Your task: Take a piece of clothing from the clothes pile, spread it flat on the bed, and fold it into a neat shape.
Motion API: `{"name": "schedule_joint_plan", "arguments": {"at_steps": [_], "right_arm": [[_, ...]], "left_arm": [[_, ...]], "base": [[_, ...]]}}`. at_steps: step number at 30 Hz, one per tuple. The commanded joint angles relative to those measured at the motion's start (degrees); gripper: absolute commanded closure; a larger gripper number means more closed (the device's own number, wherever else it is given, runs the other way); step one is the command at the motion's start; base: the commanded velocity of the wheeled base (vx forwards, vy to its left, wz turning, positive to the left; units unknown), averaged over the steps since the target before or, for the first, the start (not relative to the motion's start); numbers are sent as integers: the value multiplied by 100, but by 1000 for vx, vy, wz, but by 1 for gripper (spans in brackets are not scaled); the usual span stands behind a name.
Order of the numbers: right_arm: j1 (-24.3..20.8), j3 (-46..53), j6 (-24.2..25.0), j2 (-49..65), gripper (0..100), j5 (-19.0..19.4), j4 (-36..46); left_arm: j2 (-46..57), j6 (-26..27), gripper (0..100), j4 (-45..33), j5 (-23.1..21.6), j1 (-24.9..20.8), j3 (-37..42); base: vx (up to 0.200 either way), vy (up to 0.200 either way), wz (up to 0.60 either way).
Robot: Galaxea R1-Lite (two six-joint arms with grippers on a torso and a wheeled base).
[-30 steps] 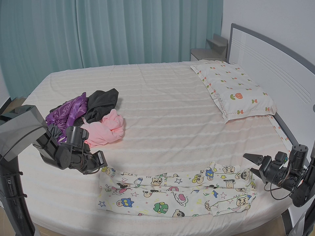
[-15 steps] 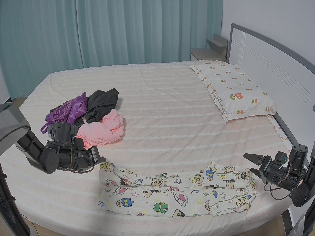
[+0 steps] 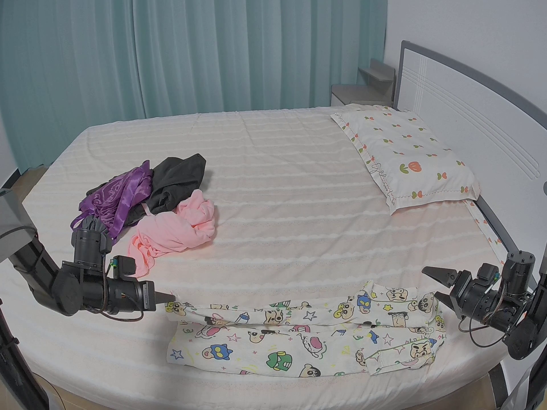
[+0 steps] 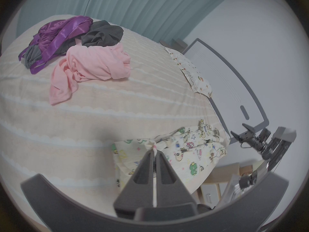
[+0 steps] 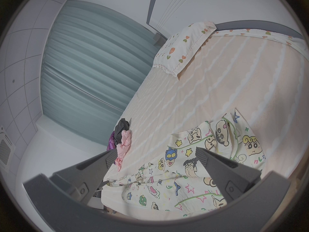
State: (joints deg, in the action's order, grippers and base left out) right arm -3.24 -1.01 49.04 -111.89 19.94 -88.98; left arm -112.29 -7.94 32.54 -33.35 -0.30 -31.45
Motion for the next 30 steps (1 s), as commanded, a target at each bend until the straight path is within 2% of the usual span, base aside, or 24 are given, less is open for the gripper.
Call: {"name": "schedule_joint_plan", "arguments": {"at_steps": [1,7,12,16,23,24,30], "right_arm": [[-1,101,0,0,0,10,-102],[-10,101,0,-9,0,10,-102],[-10,101,0,-9,0,10,-102],[-27,101,-9,-9,0,10,-102],[-89,101,-9,-9,0,10,-102],[-89,101,-9,-9,0,10,-102],[-89,101,-9,-18,0,10,-102]], "left_arm": [[-179,328,100,-46,-48,277,122],[-505,1092,100,-37,-13,277,306],[-619,1268,100,-37,83,268,341],[-760,1409,100,-28,391,259,403],[-900,1514,100,-11,417,197,421],[-918,1541,0,-19,417,154,438],[-900,1637,0,-28,426,154,649]], "base": [[0,0,0],[0,0,0],[0,0,0],[0,0,0],[0,0,0],[0,0,0],[0,0,0]]}}
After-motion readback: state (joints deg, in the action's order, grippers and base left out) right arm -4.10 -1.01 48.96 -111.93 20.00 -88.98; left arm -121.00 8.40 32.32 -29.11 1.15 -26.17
